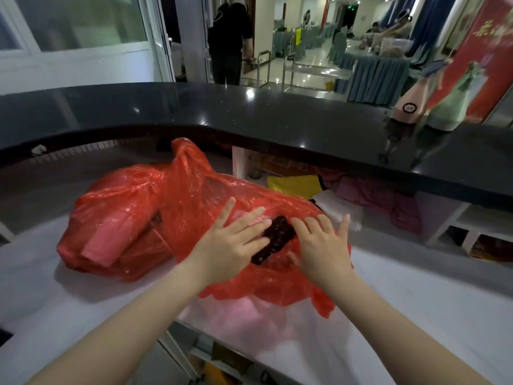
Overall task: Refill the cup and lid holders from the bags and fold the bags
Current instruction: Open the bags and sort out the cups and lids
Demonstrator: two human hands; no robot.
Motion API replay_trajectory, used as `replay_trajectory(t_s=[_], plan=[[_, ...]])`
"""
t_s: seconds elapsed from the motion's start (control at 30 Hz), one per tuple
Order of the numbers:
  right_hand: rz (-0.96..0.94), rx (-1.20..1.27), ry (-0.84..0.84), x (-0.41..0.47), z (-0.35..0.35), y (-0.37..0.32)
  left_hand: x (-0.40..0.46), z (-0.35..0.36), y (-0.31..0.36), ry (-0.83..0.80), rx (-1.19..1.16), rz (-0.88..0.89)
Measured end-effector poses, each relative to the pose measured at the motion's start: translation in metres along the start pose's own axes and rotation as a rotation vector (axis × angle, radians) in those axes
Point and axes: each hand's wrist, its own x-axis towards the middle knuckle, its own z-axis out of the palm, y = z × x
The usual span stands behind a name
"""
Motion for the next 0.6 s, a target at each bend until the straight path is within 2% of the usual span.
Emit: replay_trajectory(t_s=[0.07, 0.2, 0.37, 0.5, 0.6], plan=[[0.056, 0.033, -0.112, 0.002, 0.009, 0.002, 0.004, 0.004, -0.012, -0.159, 0.048, 0.004], [0.239, 0.297, -0.207, 0.019, 0.028, -0.009, 0.016, 0.013, -0.037, -0.396, 0.053, -0.029], [0.201, 0.399, -0.376, 0.031, 0.046, 0.001, 0.023, 0.052, -0.065, -0.802, -0.037, -0.145], [0.092, 0.44, -0.544, 0.045, 0.056, 0.037, 0.023, 0.078, -0.088, -0.925, -0.33, -0.383], [-0.009, 0.39, -0.624, 0.055, 0.064, 0.059, 0.019, 0.099, -0.096, -0.944, -0.523, -0.522]])
